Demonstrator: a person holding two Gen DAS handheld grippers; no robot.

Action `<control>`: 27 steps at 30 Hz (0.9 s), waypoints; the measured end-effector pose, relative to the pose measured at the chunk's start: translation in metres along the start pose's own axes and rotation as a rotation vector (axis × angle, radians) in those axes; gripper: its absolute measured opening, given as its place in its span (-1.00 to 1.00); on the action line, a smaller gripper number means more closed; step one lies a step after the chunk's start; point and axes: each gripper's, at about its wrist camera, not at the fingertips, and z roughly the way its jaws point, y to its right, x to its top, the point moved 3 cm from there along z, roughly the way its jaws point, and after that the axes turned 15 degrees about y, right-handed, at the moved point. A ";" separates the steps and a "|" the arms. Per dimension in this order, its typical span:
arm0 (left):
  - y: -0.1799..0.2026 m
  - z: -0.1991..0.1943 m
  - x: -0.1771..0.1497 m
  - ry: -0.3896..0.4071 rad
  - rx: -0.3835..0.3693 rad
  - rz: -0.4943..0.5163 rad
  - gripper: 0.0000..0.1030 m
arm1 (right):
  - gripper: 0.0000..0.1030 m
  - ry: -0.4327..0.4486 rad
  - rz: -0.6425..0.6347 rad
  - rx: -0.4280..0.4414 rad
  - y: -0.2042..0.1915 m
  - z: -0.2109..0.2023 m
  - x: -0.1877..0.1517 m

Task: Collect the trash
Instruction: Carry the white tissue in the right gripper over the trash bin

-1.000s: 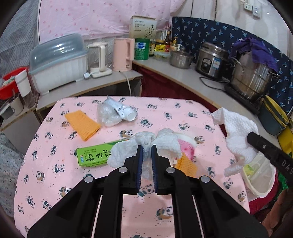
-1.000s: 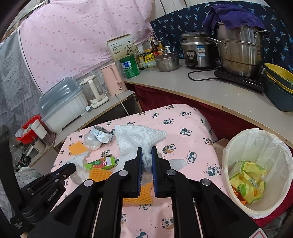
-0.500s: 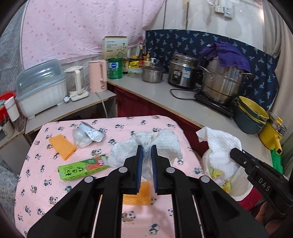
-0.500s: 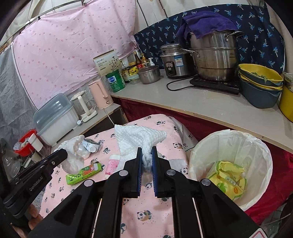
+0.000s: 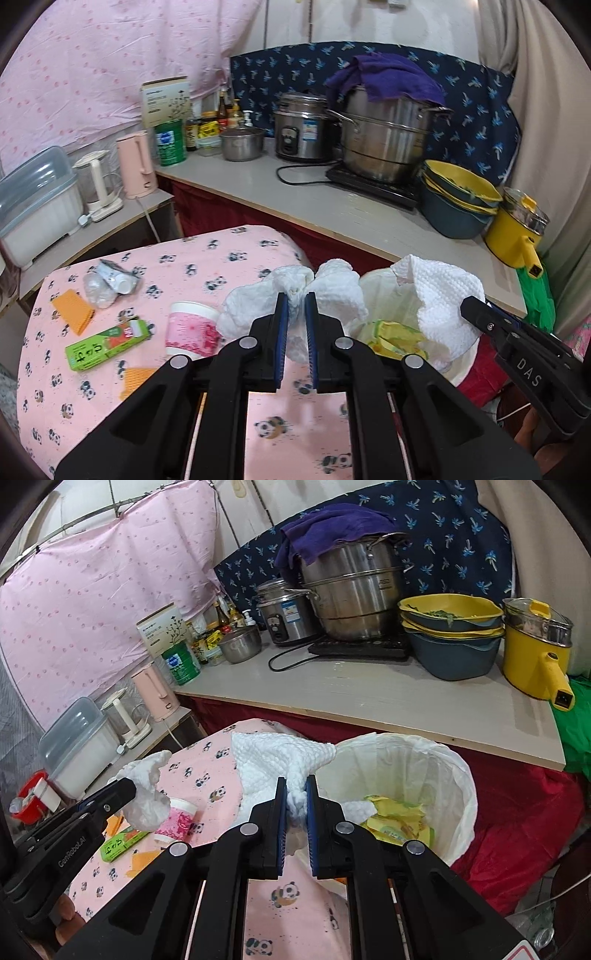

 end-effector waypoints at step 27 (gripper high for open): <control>0.130 0.080 -0.047 -0.185 -0.240 0.084 -0.29 | -0.82 -0.006 0.140 -0.207 0.130 -0.005 -0.013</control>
